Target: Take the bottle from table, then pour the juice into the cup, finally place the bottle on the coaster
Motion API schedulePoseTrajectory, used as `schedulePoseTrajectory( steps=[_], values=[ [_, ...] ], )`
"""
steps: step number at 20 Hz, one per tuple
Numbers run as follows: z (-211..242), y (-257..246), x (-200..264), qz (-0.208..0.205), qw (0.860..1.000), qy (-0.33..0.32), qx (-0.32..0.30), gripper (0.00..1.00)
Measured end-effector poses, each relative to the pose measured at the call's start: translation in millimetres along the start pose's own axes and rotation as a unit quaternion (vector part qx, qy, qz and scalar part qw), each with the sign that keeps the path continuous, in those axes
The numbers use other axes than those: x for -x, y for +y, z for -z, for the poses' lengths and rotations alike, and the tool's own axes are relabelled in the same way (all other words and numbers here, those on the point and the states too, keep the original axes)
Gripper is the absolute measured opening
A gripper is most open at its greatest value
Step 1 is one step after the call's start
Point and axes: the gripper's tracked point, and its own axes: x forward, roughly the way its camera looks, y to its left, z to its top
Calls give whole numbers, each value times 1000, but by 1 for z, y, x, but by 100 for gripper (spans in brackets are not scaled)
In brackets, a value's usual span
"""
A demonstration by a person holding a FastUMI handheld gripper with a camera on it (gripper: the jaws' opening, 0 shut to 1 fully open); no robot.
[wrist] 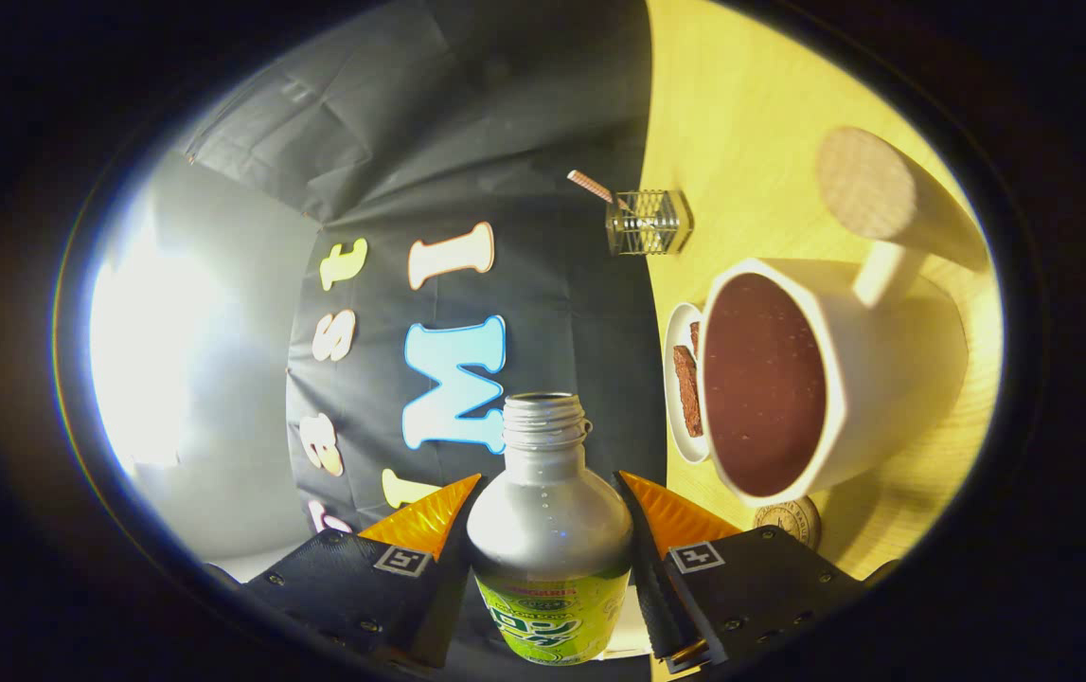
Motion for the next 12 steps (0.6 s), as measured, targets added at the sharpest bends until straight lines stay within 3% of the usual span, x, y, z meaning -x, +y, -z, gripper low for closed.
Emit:
schedulePoseTrajectory(
  steps=[6,12],
  values=[
    [3,17,-6,4,994,10,110,76],
    [10,21,-17,24,974,17,224,76]
  ],
)
